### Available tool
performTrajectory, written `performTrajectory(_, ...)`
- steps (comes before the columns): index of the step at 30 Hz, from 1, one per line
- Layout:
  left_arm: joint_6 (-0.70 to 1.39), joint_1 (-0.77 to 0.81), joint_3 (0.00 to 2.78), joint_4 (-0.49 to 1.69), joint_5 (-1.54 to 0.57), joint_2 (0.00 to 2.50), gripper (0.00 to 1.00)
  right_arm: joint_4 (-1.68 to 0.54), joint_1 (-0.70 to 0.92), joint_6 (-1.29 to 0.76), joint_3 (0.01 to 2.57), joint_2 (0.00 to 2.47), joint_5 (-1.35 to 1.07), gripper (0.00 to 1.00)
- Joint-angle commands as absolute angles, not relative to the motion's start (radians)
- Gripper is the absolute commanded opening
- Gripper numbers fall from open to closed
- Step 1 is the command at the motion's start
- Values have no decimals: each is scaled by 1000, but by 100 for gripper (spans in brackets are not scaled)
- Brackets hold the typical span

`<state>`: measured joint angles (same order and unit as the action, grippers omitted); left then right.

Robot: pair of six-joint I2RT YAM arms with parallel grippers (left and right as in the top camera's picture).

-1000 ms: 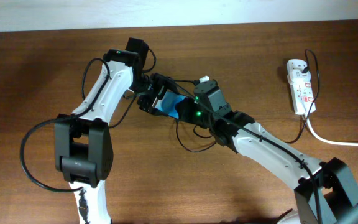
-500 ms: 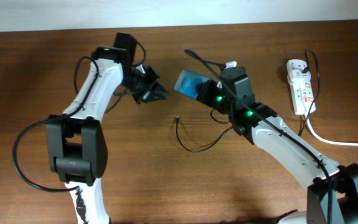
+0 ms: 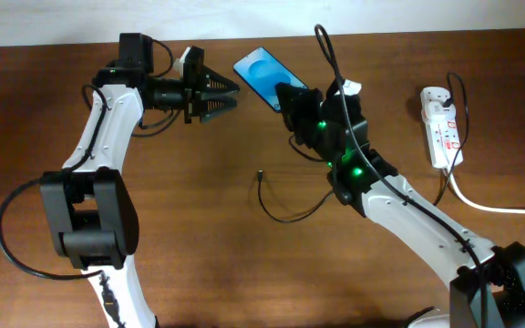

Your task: Plug charger to phone and switch on socket

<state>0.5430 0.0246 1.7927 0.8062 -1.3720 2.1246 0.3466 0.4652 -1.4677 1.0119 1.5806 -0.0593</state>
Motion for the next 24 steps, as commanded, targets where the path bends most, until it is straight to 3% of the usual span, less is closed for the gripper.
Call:
performTrajectory(1,553,24,1800,804,-1433,2126,46,375,484,-1502,1032,1544,-29,4)
performTrajectory(24,594,47,1800,781,-1340,2126,41,334,533,-1501,1032,1547,-49,4)
